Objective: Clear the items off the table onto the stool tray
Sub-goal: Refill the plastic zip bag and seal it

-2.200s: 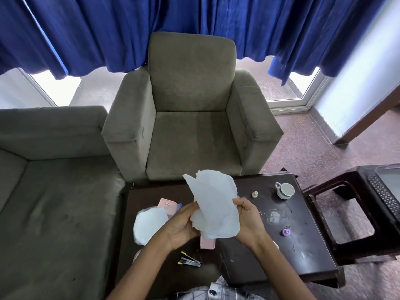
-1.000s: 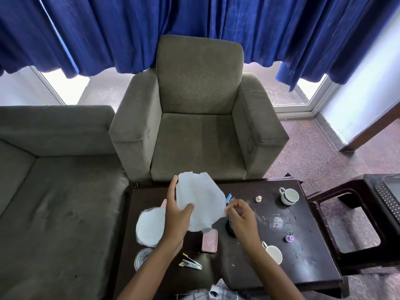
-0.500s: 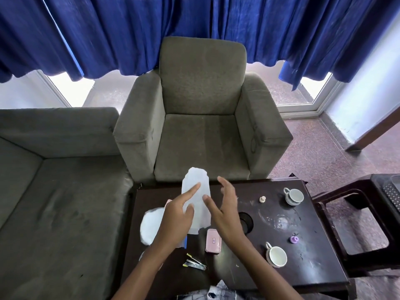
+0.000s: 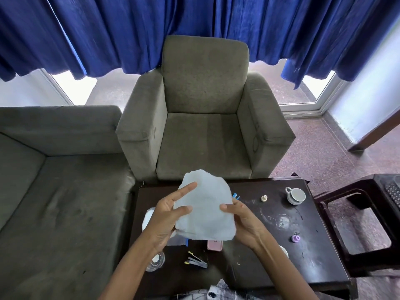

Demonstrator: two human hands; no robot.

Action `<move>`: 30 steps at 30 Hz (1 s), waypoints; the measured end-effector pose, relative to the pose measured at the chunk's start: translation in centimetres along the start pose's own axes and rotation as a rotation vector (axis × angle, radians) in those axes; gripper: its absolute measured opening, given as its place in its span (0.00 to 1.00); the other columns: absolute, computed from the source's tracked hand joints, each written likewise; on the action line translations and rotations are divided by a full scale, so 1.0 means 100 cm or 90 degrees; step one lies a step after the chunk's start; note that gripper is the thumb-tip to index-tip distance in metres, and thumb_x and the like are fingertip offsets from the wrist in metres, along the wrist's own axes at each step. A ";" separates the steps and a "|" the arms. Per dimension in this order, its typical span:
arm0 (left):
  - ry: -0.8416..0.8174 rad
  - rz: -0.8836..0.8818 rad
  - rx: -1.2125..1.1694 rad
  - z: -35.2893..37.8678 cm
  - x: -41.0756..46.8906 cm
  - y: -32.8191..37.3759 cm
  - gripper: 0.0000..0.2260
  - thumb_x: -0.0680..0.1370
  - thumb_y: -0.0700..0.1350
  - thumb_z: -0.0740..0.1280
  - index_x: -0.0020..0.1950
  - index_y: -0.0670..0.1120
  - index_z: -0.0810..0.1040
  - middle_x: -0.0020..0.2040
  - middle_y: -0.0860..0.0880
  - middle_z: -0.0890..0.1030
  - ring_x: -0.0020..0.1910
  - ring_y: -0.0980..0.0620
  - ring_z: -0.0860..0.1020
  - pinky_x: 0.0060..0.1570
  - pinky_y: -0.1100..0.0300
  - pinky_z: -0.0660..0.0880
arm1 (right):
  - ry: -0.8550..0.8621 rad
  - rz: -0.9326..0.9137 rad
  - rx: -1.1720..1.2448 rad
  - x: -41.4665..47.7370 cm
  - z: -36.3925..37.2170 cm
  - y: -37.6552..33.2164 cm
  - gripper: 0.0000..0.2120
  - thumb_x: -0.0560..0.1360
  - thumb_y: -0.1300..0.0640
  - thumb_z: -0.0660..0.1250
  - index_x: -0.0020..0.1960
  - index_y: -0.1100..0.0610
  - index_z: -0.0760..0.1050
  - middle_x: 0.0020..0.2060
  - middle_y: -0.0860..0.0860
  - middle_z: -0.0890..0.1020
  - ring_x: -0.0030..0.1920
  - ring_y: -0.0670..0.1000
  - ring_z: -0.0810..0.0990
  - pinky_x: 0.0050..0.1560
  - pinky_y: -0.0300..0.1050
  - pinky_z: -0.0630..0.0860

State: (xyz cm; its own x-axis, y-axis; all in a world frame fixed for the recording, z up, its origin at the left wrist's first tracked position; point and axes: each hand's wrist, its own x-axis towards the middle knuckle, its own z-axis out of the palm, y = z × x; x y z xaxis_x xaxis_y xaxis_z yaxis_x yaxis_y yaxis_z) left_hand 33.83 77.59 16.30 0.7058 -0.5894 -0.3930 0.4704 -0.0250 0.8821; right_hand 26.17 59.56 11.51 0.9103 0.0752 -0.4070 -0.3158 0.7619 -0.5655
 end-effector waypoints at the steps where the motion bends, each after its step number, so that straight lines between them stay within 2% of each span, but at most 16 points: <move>1: 0.022 0.015 0.036 -0.001 0.000 -0.001 0.16 0.74 0.39 0.68 0.59 0.55 0.80 0.62 0.51 0.80 0.62 0.50 0.77 0.62 0.52 0.74 | 0.039 -0.010 -0.016 -0.001 -0.002 -0.003 0.24 0.60 0.64 0.77 0.56 0.62 0.79 0.57 0.61 0.80 0.53 0.60 0.81 0.57 0.56 0.77; 3: 0.054 0.051 0.117 -0.003 0.002 -0.006 0.14 0.74 0.47 0.70 0.58 0.56 0.80 0.62 0.55 0.79 0.65 0.55 0.74 0.66 0.57 0.70 | 0.105 -0.031 -0.045 -0.005 -0.002 -0.006 0.16 0.64 0.69 0.71 0.52 0.62 0.81 0.54 0.61 0.82 0.50 0.60 0.82 0.51 0.53 0.80; 6: 0.071 0.098 0.218 -0.004 0.002 -0.013 0.12 0.74 0.48 0.69 0.56 0.60 0.78 0.61 0.61 0.78 0.65 0.64 0.71 0.66 0.66 0.67 | 0.141 -0.044 -0.117 -0.011 0.004 -0.007 0.14 0.69 0.70 0.67 0.54 0.63 0.79 0.53 0.60 0.83 0.50 0.59 0.82 0.50 0.53 0.80; 8: 0.064 0.107 0.241 -0.003 0.002 -0.016 0.14 0.70 0.54 0.68 0.56 0.63 0.79 0.61 0.63 0.78 0.65 0.65 0.71 0.69 0.61 0.64 | 0.169 -0.038 -0.160 -0.013 0.007 -0.005 0.11 0.70 0.69 0.67 0.52 0.62 0.80 0.50 0.59 0.84 0.47 0.57 0.83 0.46 0.51 0.81; 10: 0.063 0.112 0.220 -0.002 0.002 -0.018 0.18 0.71 0.49 0.68 0.59 0.64 0.77 0.61 0.63 0.78 0.65 0.63 0.72 0.70 0.56 0.65 | 0.204 -0.042 -0.162 -0.013 0.007 -0.003 0.10 0.69 0.70 0.68 0.49 0.63 0.80 0.46 0.59 0.85 0.43 0.56 0.84 0.41 0.49 0.82; 13: 0.060 0.073 0.059 -0.005 0.005 -0.022 0.30 0.74 0.33 0.66 0.68 0.62 0.67 0.57 0.50 0.82 0.58 0.50 0.79 0.59 0.49 0.75 | 0.235 -0.069 -0.122 -0.011 0.002 0.002 0.10 0.68 0.73 0.66 0.43 0.62 0.82 0.41 0.57 0.85 0.38 0.55 0.84 0.38 0.47 0.82; 15: 0.070 0.016 -0.020 -0.007 0.004 -0.019 0.29 0.75 0.30 0.63 0.68 0.58 0.70 0.53 0.43 0.82 0.50 0.48 0.81 0.50 0.54 0.79 | 0.227 -0.111 -0.127 -0.011 -0.001 0.003 0.18 0.69 0.76 0.60 0.36 0.60 0.83 0.36 0.55 0.85 0.35 0.52 0.83 0.35 0.42 0.80; 17: 0.050 -0.050 -0.061 -0.010 0.003 -0.016 0.19 0.76 0.30 0.57 0.56 0.48 0.79 0.55 0.42 0.82 0.45 0.52 0.82 0.37 0.62 0.79 | 0.202 -0.175 -0.211 -0.014 -0.001 0.003 0.22 0.70 0.78 0.58 0.31 0.58 0.83 0.39 0.53 0.84 0.40 0.51 0.82 0.38 0.41 0.78; 18: 0.031 -0.087 -0.089 -0.011 0.003 -0.016 0.17 0.76 0.33 0.54 0.47 0.44 0.82 0.57 0.42 0.82 0.45 0.52 0.82 0.35 0.62 0.78 | 0.188 -0.210 -0.274 -0.015 -0.002 0.002 0.21 0.69 0.77 0.59 0.30 0.57 0.83 0.42 0.53 0.84 0.44 0.51 0.81 0.40 0.41 0.77; 20: -0.012 -0.158 -0.158 -0.017 0.006 -0.020 0.20 0.77 0.40 0.52 0.35 0.42 0.81 0.56 0.44 0.83 0.47 0.49 0.81 0.37 0.58 0.77 | 0.165 -0.261 -0.395 -0.017 -0.003 0.002 0.16 0.66 0.72 0.62 0.31 0.56 0.83 0.46 0.53 0.82 0.48 0.48 0.80 0.44 0.38 0.75; 22: -0.031 -0.208 -0.149 -0.021 0.009 -0.025 0.19 0.78 0.48 0.56 0.32 0.45 0.77 0.45 0.48 0.84 0.39 0.50 0.80 0.37 0.58 0.75 | 0.164 -0.288 -0.480 -0.018 -0.003 0.002 0.15 0.64 0.69 0.61 0.32 0.56 0.84 0.47 0.54 0.81 0.49 0.46 0.79 0.46 0.35 0.74; 23: -0.028 -0.222 -0.101 -0.023 0.011 -0.028 0.15 0.78 0.49 0.59 0.33 0.46 0.75 0.37 0.50 0.82 0.34 0.52 0.78 0.35 0.58 0.74 | 0.165 -0.298 -0.509 -0.018 -0.002 0.003 0.15 0.64 0.69 0.61 0.33 0.56 0.84 0.47 0.54 0.81 0.49 0.46 0.79 0.46 0.35 0.74; 24: -0.022 -0.223 -0.036 -0.023 0.014 -0.032 0.10 0.77 0.46 0.64 0.35 0.47 0.74 0.34 0.51 0.79 0.31 0.54 0.77 0.34 0.59 0.74 | 0.168 -0.304 -0.528 -0.019 -0.001 0.003 0.15 0.65 0.70 0.60 0.35 0.57 0.84 0.47 0.54 0.81 0.49 0.45 0.79 0.47 0.35 0.74; 26: -0.029 -0.194 0.080 -0.024 0.018 -0.042 0.07 0.73 0.39 0.70 0.40 0.48 0.73 0.36 0.51 0.79 0.32 0.55 0.77 0.33 0.60 0.74 | 0.195 -0.276 -0.512 -0.022 0.003 0.004 0.16 0.69 0.70 0.57 0.41 0.61 0.83 0.47 0.52 0.83 0.49 0.46 0.79 0.48 0.34 0.74; 28: -0.011 -0.168 0.137 -0.024 0.021 -0.048 0.10 0.71 0.35 0.70 0.42 0.47 0.73 0.39 0.49 0.79 0.34 0.53 0.76 0.32 0.62 0.72 | 0.240 -0.183 -0.413 -0.023 0.002 0.006 0.16 0.70 0.62 0.56 0.50 0.61 0.81 0.48 0.53 0.84 0.48 0.48 0.81 0.43 0.38 0.75; 30: 0.005 -0.135 0.191 -0.023 0.024 -0.053 0.10 0.71 0.33 0.70 0.42 0.47 0.73 0.39 0.50 0.78 0.34 0.55 0.74 0.30 0.66 0.71 | 0.298 -0.064 -0.309 -0.023 -0.004 0.013 0.17 0.72 0.50 0.58 0.55 0.56 0.78 0.49 0.56 0.84 0.46 0.52 0.81 0.40 0.43 0.75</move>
State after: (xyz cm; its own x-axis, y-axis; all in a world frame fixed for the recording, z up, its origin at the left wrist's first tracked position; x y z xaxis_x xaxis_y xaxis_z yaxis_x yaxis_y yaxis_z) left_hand 34.28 78.21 10.10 0.6142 -0.5390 -0.5765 0.4317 -0.3820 0.8171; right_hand 23.59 60.11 11.48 0.7645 -0.3499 -0.5414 -0.4195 0.3676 -0.8300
